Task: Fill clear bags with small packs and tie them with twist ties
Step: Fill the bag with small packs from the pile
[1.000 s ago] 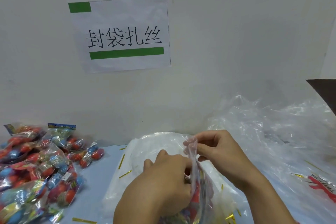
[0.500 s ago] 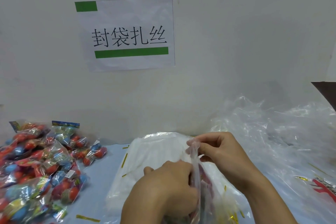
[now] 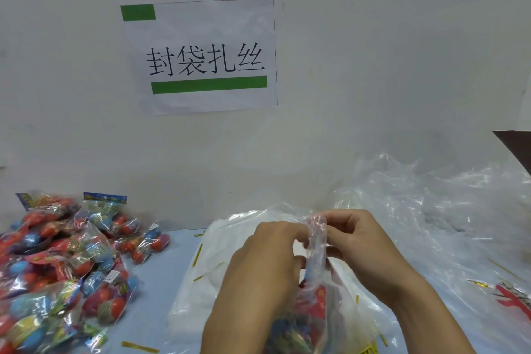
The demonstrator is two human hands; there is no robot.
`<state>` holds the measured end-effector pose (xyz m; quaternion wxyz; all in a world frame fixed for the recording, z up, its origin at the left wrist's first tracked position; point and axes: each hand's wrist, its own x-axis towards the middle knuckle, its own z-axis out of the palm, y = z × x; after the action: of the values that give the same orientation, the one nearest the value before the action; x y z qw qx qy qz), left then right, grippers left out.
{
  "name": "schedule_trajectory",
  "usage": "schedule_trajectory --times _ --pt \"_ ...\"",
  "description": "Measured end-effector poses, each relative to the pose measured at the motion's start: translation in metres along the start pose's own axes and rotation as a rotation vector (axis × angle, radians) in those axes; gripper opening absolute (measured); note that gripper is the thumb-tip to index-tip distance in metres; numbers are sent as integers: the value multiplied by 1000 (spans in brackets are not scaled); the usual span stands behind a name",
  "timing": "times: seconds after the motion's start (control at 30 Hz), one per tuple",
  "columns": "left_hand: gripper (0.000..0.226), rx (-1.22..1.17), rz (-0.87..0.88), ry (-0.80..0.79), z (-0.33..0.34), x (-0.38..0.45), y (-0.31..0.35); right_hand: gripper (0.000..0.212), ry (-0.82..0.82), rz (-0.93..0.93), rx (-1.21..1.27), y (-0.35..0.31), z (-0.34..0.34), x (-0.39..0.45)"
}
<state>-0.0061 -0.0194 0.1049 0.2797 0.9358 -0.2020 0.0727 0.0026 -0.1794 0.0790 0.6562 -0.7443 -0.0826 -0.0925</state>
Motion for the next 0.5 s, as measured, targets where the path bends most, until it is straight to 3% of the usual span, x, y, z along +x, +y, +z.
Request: schedule_trajectory --times 0.3,0.5 --pt "17 102 38 83 18 7 -4 19 19 26 -20 5 1 2" --pt "16 22 114 212 10 10 -9 26 162 39 -22 8 -5 4"
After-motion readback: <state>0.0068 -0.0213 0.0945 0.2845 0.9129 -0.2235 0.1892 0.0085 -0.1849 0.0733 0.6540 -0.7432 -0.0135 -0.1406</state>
